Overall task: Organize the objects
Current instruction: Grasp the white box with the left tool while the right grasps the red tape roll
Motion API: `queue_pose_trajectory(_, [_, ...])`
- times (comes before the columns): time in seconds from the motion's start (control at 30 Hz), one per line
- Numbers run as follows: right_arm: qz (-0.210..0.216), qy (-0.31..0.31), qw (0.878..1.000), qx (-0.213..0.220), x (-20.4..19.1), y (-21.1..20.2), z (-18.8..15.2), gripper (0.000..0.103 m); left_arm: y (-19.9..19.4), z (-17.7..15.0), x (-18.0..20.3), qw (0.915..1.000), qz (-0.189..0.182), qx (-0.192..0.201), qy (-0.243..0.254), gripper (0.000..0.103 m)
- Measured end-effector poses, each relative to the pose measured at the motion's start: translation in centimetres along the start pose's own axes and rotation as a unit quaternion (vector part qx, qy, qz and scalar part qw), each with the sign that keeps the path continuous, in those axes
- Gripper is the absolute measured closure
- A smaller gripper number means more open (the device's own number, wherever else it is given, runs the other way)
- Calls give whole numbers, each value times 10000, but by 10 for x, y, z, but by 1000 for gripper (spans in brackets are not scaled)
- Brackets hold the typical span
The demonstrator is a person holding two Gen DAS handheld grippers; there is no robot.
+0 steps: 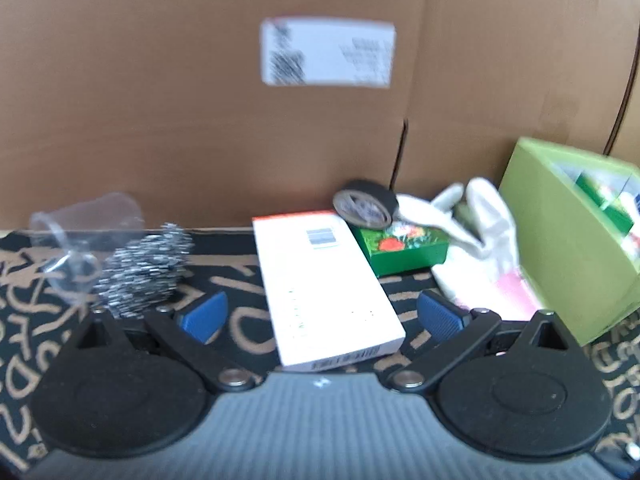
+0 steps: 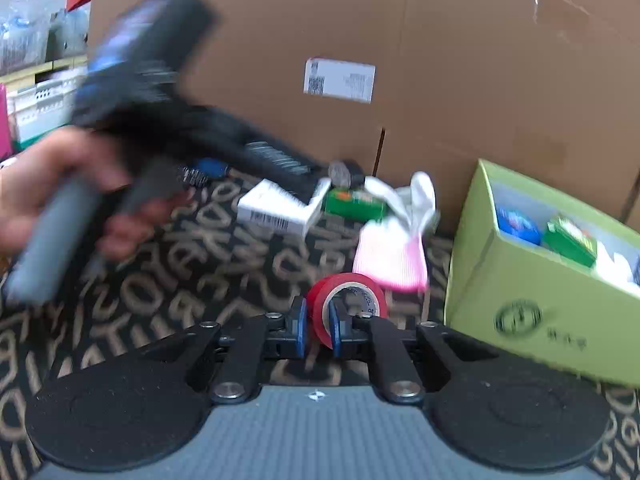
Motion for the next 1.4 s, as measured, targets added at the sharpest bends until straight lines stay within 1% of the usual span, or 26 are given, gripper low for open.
queue_pose_trajectory(0.03, [-8,22,10000,32,-1,-1,-1,89,7,1,2,9999,125,-64,25,0])
queue_pose_trajectory(0.07, [-14,53,9999,117,-1,-3,-2,89,12,1,3,9997,215,-119,55,5])
queue_pose_trajectory(0.1, [-13,101,9997,209,-1,-6,-3,87,15,0,3,9996,219,-148,102,12])
queue_pose_trajectory(0.13, [3,175,9995,252,1,-8,-3,82,13,-3,3,9995,245,-24,200,24])
queue_pose_trajectory(0.17, [23,277,9991,306,2,-11,-4,72,9,-7,2,9993,209,30,311,33])
queue_pose_trajectory(0.2, [53,390,9985,382,5,-14,-6,66,5,-10,0,9992,157,-16,367,33])
queue_pose_trajectory(0.27, [60,603,9972,449,11,-15,-8,40,-3,-19,-4,9992,4,-101,394,33])
queue_pose_trajectory(0.3, [45,680,9967,433,13,-15,-8,36,-8,-25,-5,9989,-18,-133,440,33])
queue_pose_trajectory(0.37, [139,755,9965,341,14,-10,-7,36,-20,-43,-6,9985,13,-139,526,33])
queue_pose_trajectory(0.43, [292,799,9961,234,14,0,-5,36,-34,-63,-8,9983,-59,-147,556,33])
queue_pose_trajectory(0.53, [276,866,9959,4,11,17,0,36,-52,-92,-10,9982,-164,-148,561,32])
queue_pose_trajectory(0.57, [296,910,9954,-71,12,21,3,41,-57,-99,-12,9983,-186,-149,537,30])
queue_pose_trajectory(0.6, [232,970,9950,-91,12,23,4,54,-61,-102,-15,9985,-190,-150,499,28])
queue_pose_trajectory(0.67, [253,1011,9945,-135,12,20,1,54,-69,-104,-21,9990,-156,-108,397,15])
queue_pose_trajectory(0.83, [271,904,9954,-183,2,7,-11,54,-58,-87,-19,9994,-46,-38,341,7])
queue_pose_trajectory(0.9, [264,897,9955,-176,1,6,-13,54,-50,-82,-16,9992,36,-87,399,6])
queue_pose_trajectory(0.93, [254,907,9954,-193,1,6,-13,53,-46,-81,-14,9990,98,-113,433,7])
queue_pose_trajectory(1.0, [235,940,9951,-211,0,8,-12,52,-40,-79,-13,9985,135,-175,500,14])
queue_pose_trajectory(1.03, [235,947,9950,-198,0,8,-11,52,-38,-79,-13,9983,115,-229,529,19])
queue_pose_trajectory(1.1, [198,936,9952,-189,-2,11,-8,51,-37,-79,-13,9983,140,-227,525,18])
queue_pose_trajectory(1.17, [154,913,9955,-202,-3,14,-6,51,-36,-79,-14,9981,199,-229,530,14])
queue_pose_trajectory(1.2, [153,924,9953,-239,-3,15,-7,52,-35,-79,-14,9982,204,-223,527,14])
queue_pose_trajectory(1.23, [170,959,9950,-235,-2,16,-8,52,-35,-79,-14,9983,159,-217,511,19])
queue_pose_trajectory(1.27, [196,995,9946,-214,-2,16,-9,52,-36,-79,-13,9984,84,-217,508,31])
queue_pose_trajectory(1.3, [225,1011,9944,-211,-1,15,-10,52,-39,-79,-11,9983,78,-214,531,35])
queue_pose_trajectory(1.4, [344,1038,9938,-213,1,8,-14,52,-47,-83,2,9973,101,-272,670,36])
Point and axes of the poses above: each gripper's, at about its wrist camera, not at the fingertips, and y roughly the way its jaws point, x to its right, z to its top, the point moved 3 cm from there along y, roughly the way its jaws point, and after that the axes turned 14 degrees about -x, right-handed, at the moved point
